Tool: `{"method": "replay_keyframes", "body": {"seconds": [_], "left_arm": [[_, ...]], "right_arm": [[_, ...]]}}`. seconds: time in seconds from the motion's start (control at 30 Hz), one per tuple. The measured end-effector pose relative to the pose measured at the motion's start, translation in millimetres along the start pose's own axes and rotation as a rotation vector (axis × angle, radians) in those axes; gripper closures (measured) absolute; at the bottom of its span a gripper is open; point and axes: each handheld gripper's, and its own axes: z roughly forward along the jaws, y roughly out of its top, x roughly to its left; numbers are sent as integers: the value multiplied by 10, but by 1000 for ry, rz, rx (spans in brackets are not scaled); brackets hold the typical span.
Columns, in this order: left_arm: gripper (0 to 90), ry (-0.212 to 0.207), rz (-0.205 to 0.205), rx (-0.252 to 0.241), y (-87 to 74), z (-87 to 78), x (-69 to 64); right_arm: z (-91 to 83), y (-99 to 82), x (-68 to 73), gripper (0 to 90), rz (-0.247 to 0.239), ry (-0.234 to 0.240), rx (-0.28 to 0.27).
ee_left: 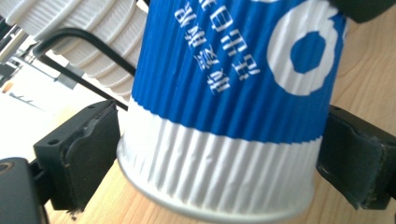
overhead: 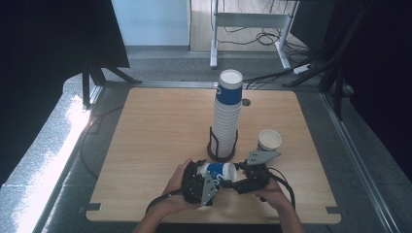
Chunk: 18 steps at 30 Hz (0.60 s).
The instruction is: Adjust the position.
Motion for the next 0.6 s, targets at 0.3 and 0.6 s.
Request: {"method": "replay_keyframes", "body": {"seconds": [0.3, 0.6], "left_arm": [[145, -14, 34, -7, -14, 9, -38], [159, -22, 56, -4, -36, 26, -53]], "right_arm": [[36, -14, 7, 270, 5, 19, 27], [56, -31, -13, 265, 17, 23, 52]]}}
